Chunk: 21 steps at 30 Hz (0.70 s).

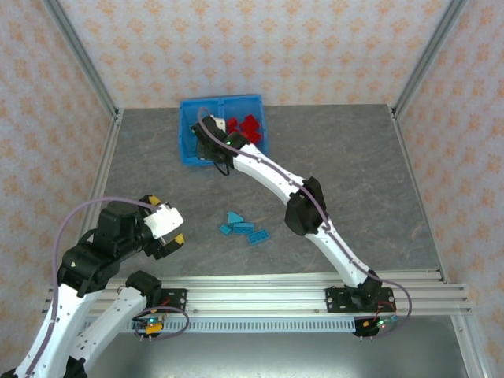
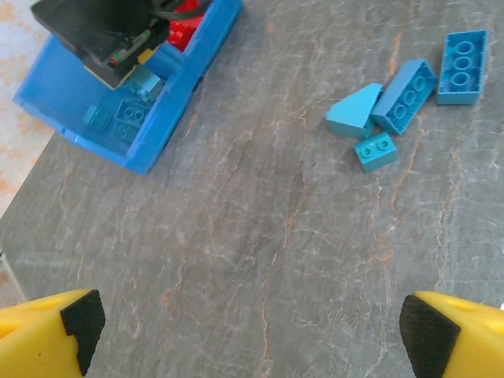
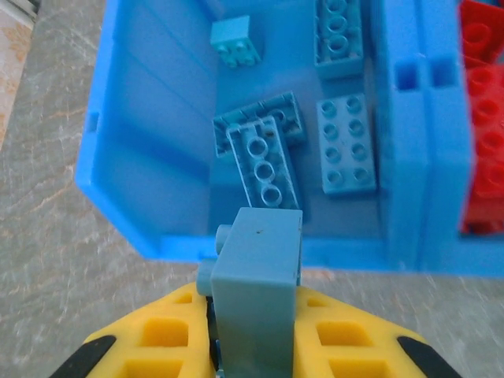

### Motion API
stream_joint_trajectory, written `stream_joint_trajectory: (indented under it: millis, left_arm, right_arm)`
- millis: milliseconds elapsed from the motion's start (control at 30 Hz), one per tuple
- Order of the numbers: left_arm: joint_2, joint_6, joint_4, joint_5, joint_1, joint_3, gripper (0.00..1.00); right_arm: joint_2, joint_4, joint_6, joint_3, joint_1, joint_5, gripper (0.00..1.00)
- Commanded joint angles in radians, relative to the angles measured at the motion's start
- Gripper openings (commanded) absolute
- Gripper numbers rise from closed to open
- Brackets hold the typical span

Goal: Sort the legos into containers by color

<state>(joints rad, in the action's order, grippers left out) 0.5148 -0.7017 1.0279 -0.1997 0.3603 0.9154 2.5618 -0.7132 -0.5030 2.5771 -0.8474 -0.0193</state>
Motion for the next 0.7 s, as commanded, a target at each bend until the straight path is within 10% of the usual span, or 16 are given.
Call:
stream_joint_trajectory:
  millis: [0, 300, 467, 667]
  left_arm:
    - [-0.012, 0.076, -0.035, 0.071, 0.012, 0.0, 1.0]
    - [-0.016, 0.094, -0.026, 0.074, 0.016, 0.003, 1.0]
    - [0.001, 0.104, -0.035, 0.075, 0.017, 0.009, 1.0]
    - [0.041, 0.292, -0.115, 0.163, 0.017, 0.018, 1.0]
  right_arm:
    - [0.063, 0.197, 0.064, 0.089, 0.002, -0.047, 0.23]
    - [0.225, 0.518, 0.031, 0.179, 0.028, -0.078, 0.22]
    - [0.238, 0.558, 0.003, 0.22, 0.041, -0.005, 0.66]
    - [0.121, 0.492, 0.006, 0.195, 0.051, 0.035, 0.7]
